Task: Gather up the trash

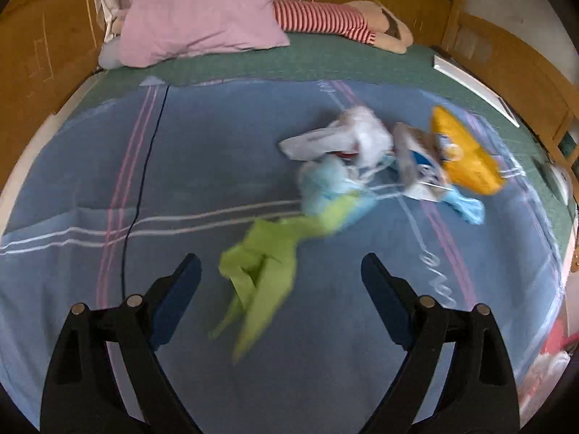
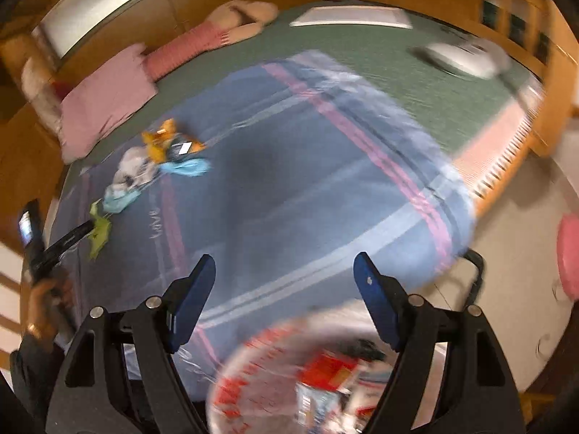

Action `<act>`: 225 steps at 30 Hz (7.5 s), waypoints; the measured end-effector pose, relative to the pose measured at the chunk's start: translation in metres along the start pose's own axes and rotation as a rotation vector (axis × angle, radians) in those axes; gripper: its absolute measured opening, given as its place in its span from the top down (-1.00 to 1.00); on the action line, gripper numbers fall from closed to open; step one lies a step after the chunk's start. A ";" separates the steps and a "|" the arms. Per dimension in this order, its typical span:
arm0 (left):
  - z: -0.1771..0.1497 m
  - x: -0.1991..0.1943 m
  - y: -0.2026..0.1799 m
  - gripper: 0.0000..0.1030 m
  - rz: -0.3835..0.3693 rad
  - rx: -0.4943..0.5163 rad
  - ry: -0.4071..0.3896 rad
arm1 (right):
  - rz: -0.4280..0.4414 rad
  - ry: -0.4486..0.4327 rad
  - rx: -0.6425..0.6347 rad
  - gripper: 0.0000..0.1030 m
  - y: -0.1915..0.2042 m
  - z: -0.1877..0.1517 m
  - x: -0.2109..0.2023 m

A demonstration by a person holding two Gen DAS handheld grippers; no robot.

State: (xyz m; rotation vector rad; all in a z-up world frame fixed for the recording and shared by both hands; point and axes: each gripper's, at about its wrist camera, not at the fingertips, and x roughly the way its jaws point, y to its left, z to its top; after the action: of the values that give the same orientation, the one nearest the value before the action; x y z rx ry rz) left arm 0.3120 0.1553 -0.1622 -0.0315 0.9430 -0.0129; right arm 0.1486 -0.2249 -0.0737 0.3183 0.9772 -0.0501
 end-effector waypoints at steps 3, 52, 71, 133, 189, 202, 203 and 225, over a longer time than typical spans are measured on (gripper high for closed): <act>-0.002 0.029 -0.006 -0.62 0.010 0.048 0.072 | 0.033 -0.013 -0.067 -0.50 0.037 0.018 0.021; -0.049 -0.064 0.078 -0.35 -0.181 -0.371 0.110 | 0.175 0.253 -0.437 -0.07 0.191 -0.002 0.179; -0.024 -0.102 0.038 -0.75 -0.086 -0.197 -0.144 | 0.072 0.085 -0.274 0.50 0.124 -0.024 0.104; -0.039 -0.077 -0.006 0.55 -0.047 0.033 -0.009 | 0.075 0.096 -0.233 0.50 0.119 -0.055 0.078; -0.035 -0.103 0.113 -0.77 0.032 -0.477 0.041 | -0.028 0.036 -0.195 -0.34 0.228 0.098 0.186; -0.044 -0.101 0.131 -0.78 0.008 -0.515 0.080 | -0.046 0.159 -0.245 0.10 0.248 0.085 0.256; -0.045 -0.105 0.130 -0.78 0.011 -0.512 0.075 | -0.019 0.171 -0.250 0.10 0.247 0.080 0.250; -0.068 -0.117 0.170 -0.78 0.019 -0.709 0.050 | 0.123 0.071 -0.500 -0.55 0.319 0.054 0.183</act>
State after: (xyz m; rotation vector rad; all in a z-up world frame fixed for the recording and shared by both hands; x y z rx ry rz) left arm 0.1875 0.3266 -0.1132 -0.6798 0.9586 0.3398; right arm 0.3537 0.0821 -0.1184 -0.0817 1.0038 0.3162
